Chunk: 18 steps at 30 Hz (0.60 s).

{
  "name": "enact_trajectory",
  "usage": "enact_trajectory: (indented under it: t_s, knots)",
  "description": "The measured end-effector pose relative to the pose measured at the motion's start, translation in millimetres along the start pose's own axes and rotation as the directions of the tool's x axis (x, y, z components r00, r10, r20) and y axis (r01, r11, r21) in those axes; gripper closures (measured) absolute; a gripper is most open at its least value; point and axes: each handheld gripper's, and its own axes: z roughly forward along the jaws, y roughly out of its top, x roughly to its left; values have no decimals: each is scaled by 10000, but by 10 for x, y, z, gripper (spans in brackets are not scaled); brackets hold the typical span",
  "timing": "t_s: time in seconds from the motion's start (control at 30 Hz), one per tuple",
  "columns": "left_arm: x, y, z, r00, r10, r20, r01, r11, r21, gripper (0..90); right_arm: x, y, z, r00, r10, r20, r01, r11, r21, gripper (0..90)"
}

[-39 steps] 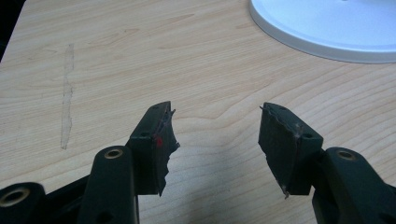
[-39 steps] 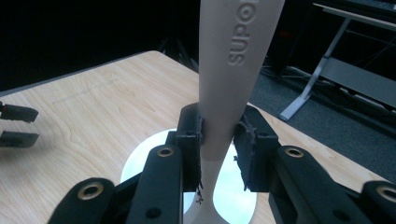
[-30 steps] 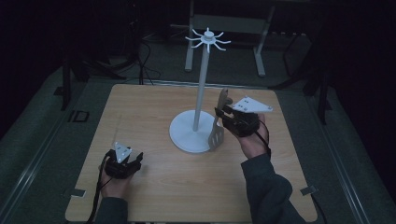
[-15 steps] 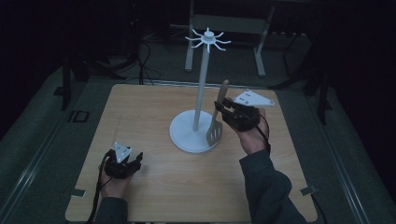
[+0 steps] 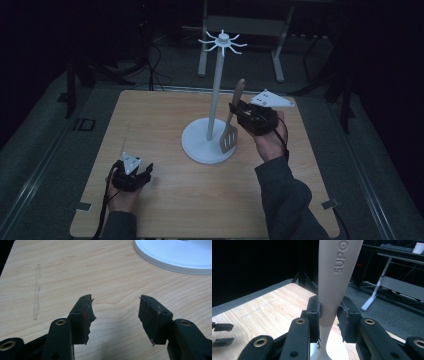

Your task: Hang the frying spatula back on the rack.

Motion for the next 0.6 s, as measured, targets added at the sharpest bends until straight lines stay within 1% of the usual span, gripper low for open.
enact_trajectory:
  t_s: [0.27,0.6]
  knots:
    - [4,0,0,10000,-16,-4,16,10000,-3,447,-38,78,30,10000,29,69,-28,10000,-24,724]
    - [5,0,-3,10000,-38,-6,38,10000,-32,446,-49,183,70,10000,89,18,-89,9999,-52,724]
